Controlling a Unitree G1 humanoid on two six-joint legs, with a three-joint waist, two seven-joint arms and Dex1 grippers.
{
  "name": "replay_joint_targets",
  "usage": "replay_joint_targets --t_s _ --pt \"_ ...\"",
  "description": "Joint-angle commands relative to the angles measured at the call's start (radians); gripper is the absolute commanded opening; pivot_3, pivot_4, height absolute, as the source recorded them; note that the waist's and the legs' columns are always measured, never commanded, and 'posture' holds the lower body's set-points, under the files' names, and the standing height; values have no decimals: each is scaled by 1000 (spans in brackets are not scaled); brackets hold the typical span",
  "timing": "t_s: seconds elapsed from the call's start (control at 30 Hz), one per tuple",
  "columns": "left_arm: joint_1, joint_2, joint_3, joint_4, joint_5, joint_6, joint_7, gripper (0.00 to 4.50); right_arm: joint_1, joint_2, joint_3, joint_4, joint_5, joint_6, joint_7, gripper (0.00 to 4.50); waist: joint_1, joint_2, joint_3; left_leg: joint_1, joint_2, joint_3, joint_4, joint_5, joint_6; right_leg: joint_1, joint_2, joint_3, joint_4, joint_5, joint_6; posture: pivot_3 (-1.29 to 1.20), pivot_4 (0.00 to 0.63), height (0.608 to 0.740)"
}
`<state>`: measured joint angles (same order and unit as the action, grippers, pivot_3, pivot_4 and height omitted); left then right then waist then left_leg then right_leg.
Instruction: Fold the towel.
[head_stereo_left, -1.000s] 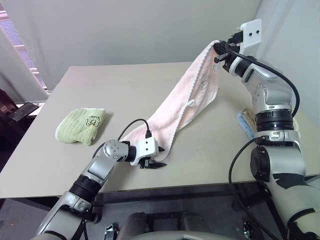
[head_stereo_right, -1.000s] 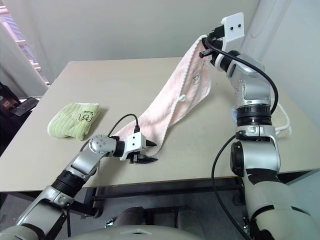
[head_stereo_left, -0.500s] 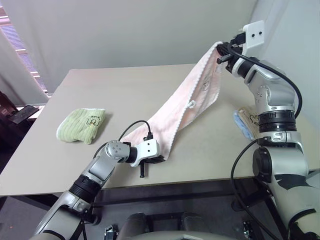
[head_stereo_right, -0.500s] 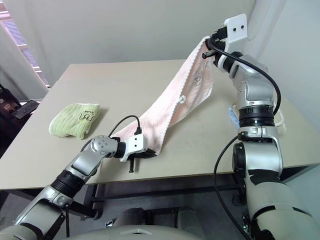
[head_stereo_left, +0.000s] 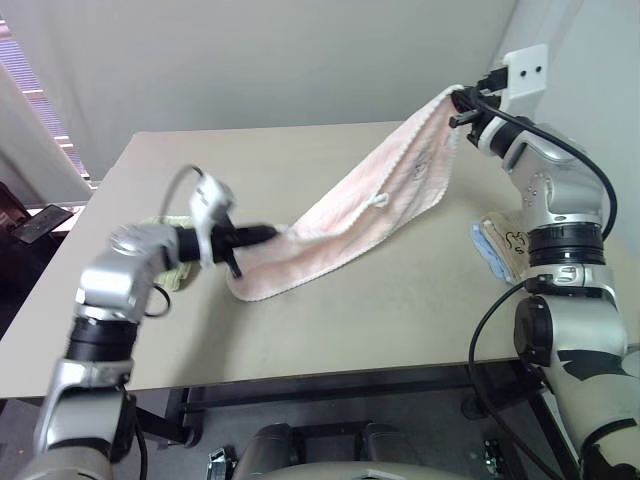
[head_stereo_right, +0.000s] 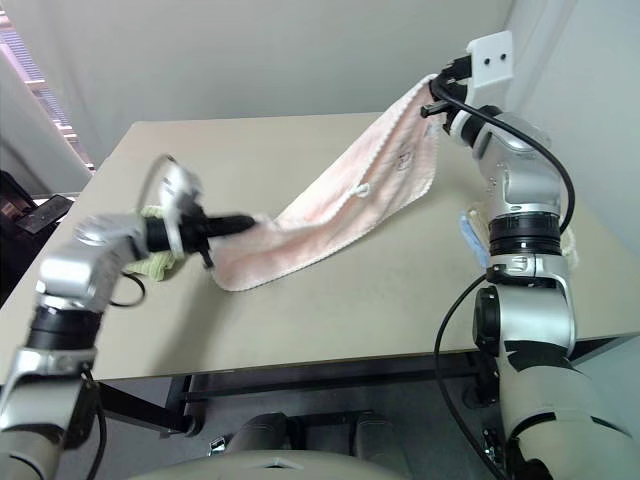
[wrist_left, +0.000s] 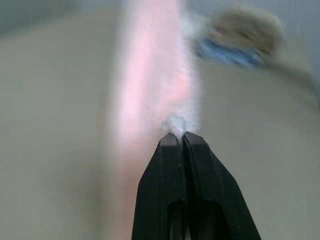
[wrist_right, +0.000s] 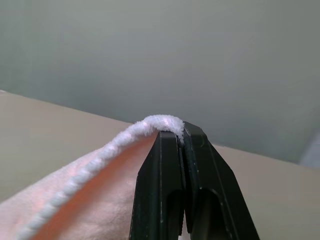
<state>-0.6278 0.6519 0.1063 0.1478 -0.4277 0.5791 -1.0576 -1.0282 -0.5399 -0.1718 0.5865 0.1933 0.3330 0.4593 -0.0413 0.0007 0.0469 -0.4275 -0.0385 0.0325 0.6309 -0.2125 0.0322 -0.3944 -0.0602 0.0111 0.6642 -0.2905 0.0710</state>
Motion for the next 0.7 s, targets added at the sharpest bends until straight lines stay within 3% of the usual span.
replay_joint_targets --t_s 0.03,0.2,0.4,0.5,0.7 --pt "-130 4 69 220 27 -94 84 13 -1 -35 -35 15 -3 -36 -16 0 1 0 0 0 0 0 0 0 0 0 0 0 0 0 0 0 0 730" --pt "-376 -46 73 654 116 -335 192 13 -35 -43 -46 136 -13 -114 -48 0 5 -1 0 0 0 1 1 0 0 1 0 -1 1 0 1 0 0 730" --pt "-600 -116 68 1024 215 -591 320 13 -145 -24 -44 398 -44 -257 -106 0 2 -2 1 0 0 2 1 0 1 0 0 -1 1 3 5 0 0 730" --pt "-688 -143 81 1130 258 -670 457 13 -209 -16 -51 546 -59 -350 -158 0 0 -2 1 -1 0 3 -1 1 1 -2 0 -1 1 3 6 0 0 730" --pt "-723 -157 99 1182 295 -738 506 13 -261 -9 -67 661 -56 -443 -160 0 -2 -2 1 -1 0 3 -3 0 1 -4 0 -1 1 3 8 0 0 730"
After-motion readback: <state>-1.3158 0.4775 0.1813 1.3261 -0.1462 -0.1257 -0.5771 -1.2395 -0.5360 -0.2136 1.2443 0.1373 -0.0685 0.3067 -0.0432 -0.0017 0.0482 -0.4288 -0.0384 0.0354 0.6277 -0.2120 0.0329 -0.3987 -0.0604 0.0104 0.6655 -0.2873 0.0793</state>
